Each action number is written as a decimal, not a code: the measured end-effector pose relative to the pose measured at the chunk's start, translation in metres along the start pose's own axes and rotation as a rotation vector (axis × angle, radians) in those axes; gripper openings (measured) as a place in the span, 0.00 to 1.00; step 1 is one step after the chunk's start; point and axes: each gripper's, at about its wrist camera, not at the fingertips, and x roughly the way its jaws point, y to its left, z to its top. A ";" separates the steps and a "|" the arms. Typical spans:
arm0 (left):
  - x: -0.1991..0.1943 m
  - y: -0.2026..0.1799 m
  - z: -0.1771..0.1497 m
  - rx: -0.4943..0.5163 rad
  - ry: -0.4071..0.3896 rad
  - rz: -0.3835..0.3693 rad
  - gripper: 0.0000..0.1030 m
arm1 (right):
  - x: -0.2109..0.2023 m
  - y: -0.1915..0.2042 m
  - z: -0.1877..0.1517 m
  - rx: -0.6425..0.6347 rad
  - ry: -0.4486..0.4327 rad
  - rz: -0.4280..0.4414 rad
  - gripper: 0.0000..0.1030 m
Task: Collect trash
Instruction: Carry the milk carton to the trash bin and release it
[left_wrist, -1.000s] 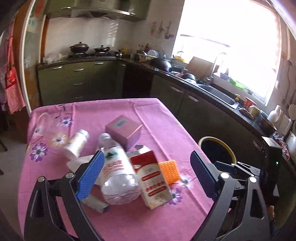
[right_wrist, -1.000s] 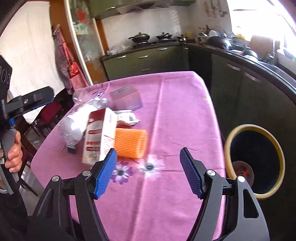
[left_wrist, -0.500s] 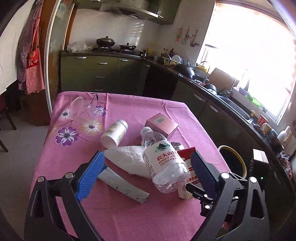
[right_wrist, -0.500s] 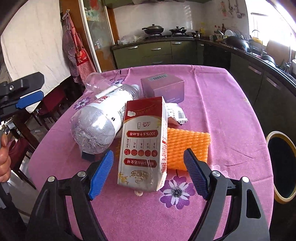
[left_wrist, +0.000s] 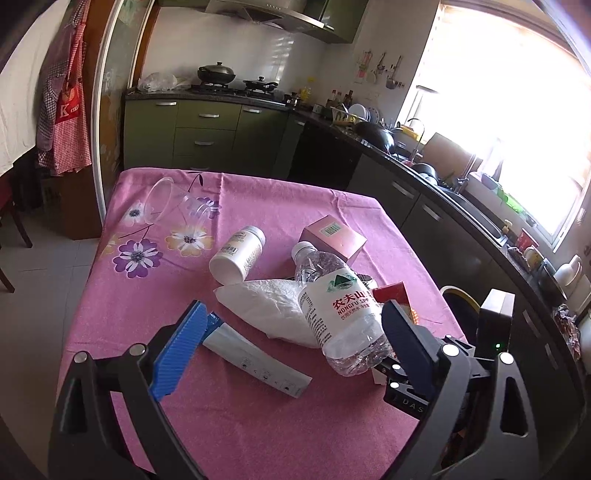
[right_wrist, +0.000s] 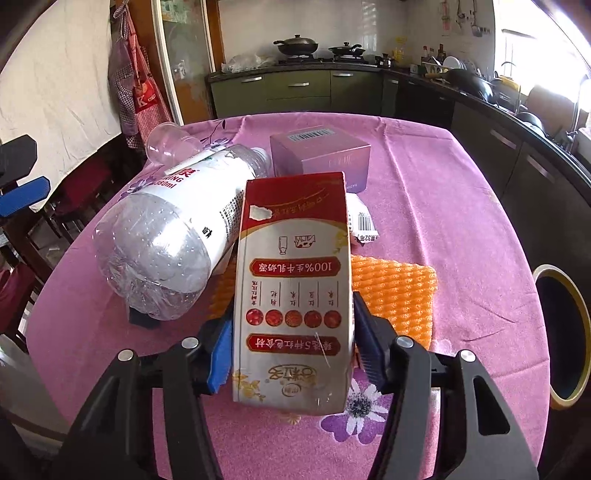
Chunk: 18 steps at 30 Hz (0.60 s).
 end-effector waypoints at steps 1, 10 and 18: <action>0.001 0.000 0.000 0.000 0.001 -0.002 0.88 | -0.003 -0.003 0.000 0.010 -0.004 0.009 0.55; 0.006 -0.005 -0.004 0.012 0.016 0.001 0.88 | -0.033 -0.025 0.000 0.091 -0.044 0.084 0.55; 0.007 -0.009 -0.004 0.023 0.022 0.001 0.88 | -0.083 -0.085 0.006 0.205 -0.124 0.089 0.55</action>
